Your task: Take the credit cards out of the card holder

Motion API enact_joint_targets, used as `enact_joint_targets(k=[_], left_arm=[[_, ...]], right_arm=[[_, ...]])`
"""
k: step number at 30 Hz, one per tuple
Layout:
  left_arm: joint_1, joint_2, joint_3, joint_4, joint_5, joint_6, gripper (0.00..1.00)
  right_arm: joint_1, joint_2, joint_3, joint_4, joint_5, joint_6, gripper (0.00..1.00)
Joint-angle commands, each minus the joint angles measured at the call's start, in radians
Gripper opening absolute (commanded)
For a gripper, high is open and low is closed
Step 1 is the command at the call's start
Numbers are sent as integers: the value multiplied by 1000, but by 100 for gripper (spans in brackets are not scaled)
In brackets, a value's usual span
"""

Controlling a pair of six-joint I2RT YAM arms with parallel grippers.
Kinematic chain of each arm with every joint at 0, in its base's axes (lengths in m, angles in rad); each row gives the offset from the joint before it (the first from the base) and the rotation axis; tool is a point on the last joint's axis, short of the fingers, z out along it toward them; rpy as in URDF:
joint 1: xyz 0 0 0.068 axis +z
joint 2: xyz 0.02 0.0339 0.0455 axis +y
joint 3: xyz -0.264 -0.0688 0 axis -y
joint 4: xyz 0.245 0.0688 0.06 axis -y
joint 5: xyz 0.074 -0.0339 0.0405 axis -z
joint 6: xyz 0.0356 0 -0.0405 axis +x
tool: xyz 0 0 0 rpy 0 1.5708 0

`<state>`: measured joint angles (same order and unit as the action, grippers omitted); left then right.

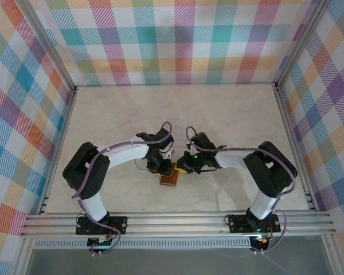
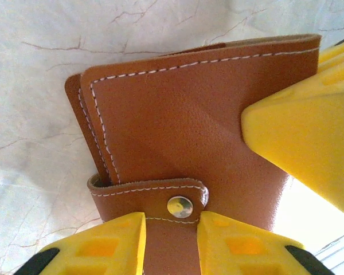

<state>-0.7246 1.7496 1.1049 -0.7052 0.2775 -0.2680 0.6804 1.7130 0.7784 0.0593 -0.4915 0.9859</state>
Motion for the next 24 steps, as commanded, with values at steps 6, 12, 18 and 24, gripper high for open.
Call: enact_joint_targets(k=[6,12,18,24], left_arm=[[0,-16,-6,-26,-136,-2,15],[30,-57,-20,-5,-116,-21,7],[111,-130,-98,81,45,-73,4],[124,-185,-212,182,164,-150,4]], right_arm=[[7,-14,8,-97,-5,-41,1],[7,-19,28,-197,36,-96,0],[7,-34,73,-328,66,-173,0],[21,-6,156,-468,105,-241,12]])
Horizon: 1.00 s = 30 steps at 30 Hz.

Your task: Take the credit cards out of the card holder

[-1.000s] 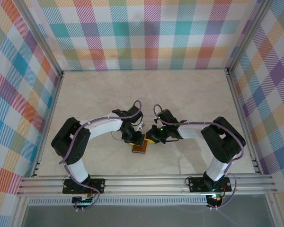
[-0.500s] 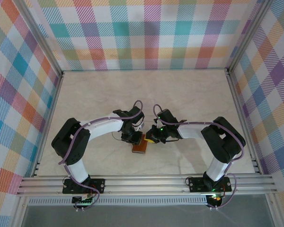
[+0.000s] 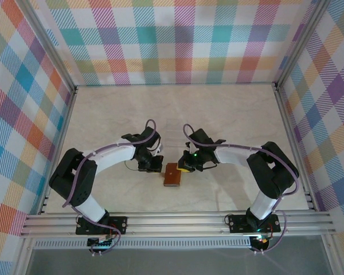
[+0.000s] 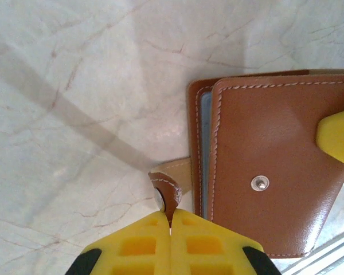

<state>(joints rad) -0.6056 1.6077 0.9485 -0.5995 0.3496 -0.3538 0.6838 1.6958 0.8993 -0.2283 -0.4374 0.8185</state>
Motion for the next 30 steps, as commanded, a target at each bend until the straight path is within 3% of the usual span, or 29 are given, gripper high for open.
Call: enact_joint_targets(k=[1,10,22,30], left_arm=[[4,-51,-78,99,103,-79,4],[15,-120,-222,198,130,-141,3],[90,-171,-326,287,192,-145,3],[100,-181,-358,313,230,-142,3]], right_arm=[[23,18,48,-201,62,-78,15],[93,32,164,-366,208,-62,46],[228,172,405,-606,399,4,97],[250,257,475,-603,390,28,100]])
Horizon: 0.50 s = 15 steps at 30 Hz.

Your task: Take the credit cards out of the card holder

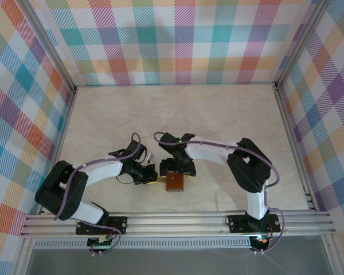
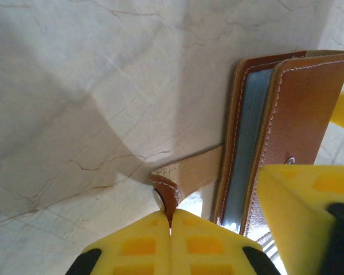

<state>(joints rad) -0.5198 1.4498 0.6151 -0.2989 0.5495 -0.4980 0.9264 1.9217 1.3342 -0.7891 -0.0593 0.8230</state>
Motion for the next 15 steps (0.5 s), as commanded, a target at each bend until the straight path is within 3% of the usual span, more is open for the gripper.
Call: enact_joint_targets(k=[1,15], left_arm=[[17,-26,-26,12,32,4,3],[37,-44,-58,9,4,11,3]], right_arm=[[9,40,44,-42,13,26,100],[14,3,54,-145,94,36,98]])
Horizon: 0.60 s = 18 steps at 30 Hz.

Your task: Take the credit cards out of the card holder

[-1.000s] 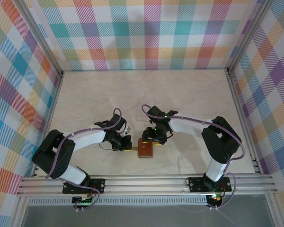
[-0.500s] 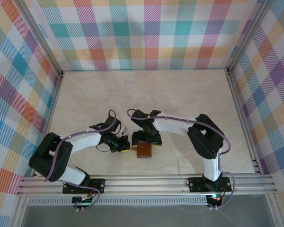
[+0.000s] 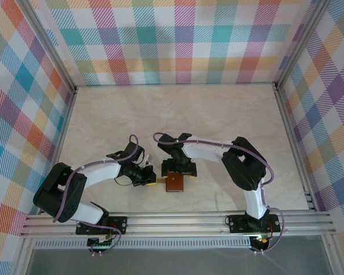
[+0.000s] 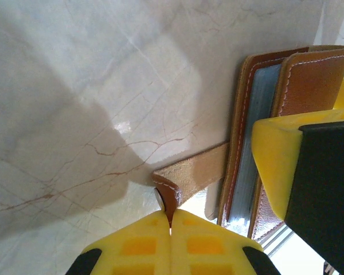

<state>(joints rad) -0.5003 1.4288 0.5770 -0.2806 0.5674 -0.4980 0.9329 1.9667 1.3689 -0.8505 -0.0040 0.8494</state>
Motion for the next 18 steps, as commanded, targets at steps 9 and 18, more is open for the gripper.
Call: enact_joint_targets(k=[9,18], left_arm=[[23,-25,-21,-28,-32,18,3],[25,-16,-7,-43,-65,20,4]], right_arm=[[7,-102,10,-129,55,0,94],[5,-167,-18,-138,76,-21,61]])
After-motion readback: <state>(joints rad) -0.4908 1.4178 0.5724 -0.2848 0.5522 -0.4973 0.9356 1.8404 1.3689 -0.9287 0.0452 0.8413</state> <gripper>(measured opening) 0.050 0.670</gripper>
